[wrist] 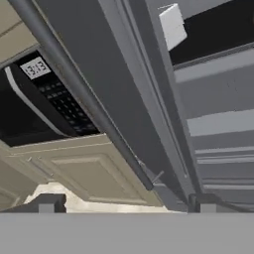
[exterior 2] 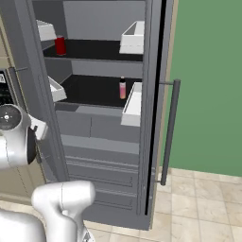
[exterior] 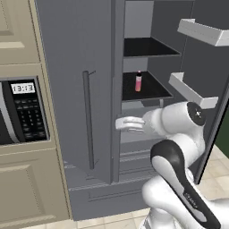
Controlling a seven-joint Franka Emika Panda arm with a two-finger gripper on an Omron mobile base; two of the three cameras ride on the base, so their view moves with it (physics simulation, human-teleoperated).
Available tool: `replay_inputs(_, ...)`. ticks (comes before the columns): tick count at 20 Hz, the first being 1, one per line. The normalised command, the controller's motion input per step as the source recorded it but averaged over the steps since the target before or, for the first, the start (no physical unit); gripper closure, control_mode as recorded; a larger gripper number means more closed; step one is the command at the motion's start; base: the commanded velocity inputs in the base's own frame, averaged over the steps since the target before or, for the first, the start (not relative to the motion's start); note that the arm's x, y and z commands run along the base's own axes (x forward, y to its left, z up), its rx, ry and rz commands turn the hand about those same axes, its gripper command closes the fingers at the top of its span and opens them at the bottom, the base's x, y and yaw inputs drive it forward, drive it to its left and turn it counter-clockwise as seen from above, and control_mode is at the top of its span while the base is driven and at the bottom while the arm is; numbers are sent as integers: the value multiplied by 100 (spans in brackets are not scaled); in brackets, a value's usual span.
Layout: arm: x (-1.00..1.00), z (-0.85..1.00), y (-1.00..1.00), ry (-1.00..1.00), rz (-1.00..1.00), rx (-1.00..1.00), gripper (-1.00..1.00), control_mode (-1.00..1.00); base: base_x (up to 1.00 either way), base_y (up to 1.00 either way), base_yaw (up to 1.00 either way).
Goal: Open the fridge, grab two sodas, and place both sodas inside the bowl with ice on the dining counter.
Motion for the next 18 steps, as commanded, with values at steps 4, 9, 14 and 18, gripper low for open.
replay_inputs(4,29,15,-92,5,-2,26,-100,-100,0,0,0)
replay_inputs(9,42,8,-70,2,0,29,-100,-100,0,0,0)
replay_inputs(14,52,0,-16,1,0,28,-100,-100,0,0,0)
replay_inputs(18,59,0,0,2,0,22,-100,-100,0,0,0)
